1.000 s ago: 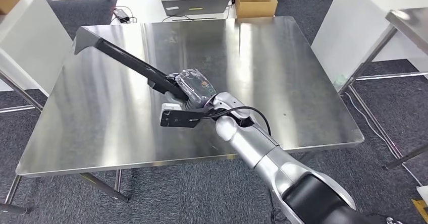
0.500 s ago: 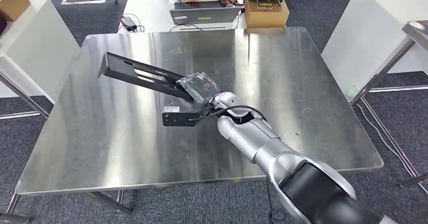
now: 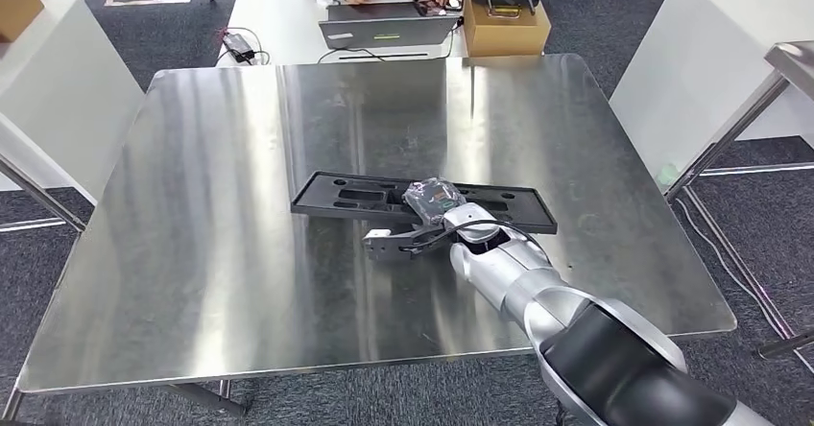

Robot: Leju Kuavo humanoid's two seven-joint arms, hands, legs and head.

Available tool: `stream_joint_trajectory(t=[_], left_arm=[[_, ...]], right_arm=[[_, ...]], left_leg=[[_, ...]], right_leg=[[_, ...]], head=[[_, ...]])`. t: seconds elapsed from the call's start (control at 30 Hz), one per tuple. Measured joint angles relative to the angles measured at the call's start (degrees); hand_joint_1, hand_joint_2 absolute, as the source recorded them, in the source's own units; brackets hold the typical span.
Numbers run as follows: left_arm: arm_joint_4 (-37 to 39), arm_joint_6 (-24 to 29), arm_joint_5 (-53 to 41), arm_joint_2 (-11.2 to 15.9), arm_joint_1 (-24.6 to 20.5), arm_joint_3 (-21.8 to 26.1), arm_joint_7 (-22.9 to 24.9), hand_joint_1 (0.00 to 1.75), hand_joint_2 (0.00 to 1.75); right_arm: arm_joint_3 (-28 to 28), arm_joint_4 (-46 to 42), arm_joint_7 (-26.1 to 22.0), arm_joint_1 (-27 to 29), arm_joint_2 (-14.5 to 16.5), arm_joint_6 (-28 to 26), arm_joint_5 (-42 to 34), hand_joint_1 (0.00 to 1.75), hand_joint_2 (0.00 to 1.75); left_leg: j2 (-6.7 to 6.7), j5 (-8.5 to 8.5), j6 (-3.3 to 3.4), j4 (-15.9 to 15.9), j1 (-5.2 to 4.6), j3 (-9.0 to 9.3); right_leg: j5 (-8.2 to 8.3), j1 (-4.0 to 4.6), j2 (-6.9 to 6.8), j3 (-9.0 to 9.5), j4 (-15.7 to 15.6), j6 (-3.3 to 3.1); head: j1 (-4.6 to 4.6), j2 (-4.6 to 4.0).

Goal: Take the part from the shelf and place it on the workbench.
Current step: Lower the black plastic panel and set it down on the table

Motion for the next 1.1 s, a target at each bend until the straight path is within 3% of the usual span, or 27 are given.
stream_joint_trajectory(t=[0.07,0.27,0.4,0.43,0.57,1.1], left_arm=[[0.05,-0.10,0.01,0.02,0.06,0.01,-0.28,0.00,1.75],[0.14,0.34,0.01,0.14,0.04,0.31,-1.02,0.00,1.75],[0.15,0.67,0.00,0.16,0.04,0.49,-1.07,0.00,1.75],[0.15,0.86,-0.02,0.16,0.04,0.53,-1.03,0.00,1.75],[0.15,1.91,0.01,0.17,0.05,0.83,-0.89,0.00,0.00],[0.17,2.79,0.01,-1.03,0.05,1.46,-1.34,0.00,0.00]], right_arm=[[-0.03,0.82,0.90,-0.21,-1.04,-0.61,0.38,1.75,1.75],[-0.19,2.56,1.87,-0.75,-3.26,-1.62,0.78,1.75,1.75],[-0.28,3.15,2.20,-0.88,-3.73,-1.64,0.80,0.00,0.00],[-0.30,3.31,2.38,-0.88,-3.80,-1.65,0.86,0.00,0.00],[-0.60,3.85,2.66,-0.82,-4.14,-2.00,0.90,0.00,0.00],[-6.98,3.71,0.48,-0.84,-4.15,-10.98,0.23,0.00,0.00]], left_leg=[[-0.16,0.69,0.25,-0.10,-0.34,0.27],[-0.49,0.52,1.05,-0.08,-0.88,0.34],[-0.48,0.43,1.36,-0.07,-1.00,0.35],[-0.48,0.42,1.42,-0.07,-1.04,0.35],[-0.42,0.41,1.46,-0.06,-1.11,0.34],[-0.32,0.39,1.41,-0.13,-0.74,0.33]], right_leg=[[-0.18,0.16,-0.08,0.22,0.04,-0.02],[-0.11,-0.07,-0.31,0.89,-0.76,0.06],[-0.04,-0.14,-0.31,0.98,-0.96,0.43],[-0.04,-0.18,-0.31,0.98,-0.97,0.69],[0.00,-0.28,-0.30,0.95,-0.98,1.40],[-0.03,-0.10,-0.29,0.78,-0.87,1.37]], head=[[0.01,0.00],[0.07,0.00],[0.07,0.00],[0.07,0.00],[0.06,0.00],[0.06,0.00]])
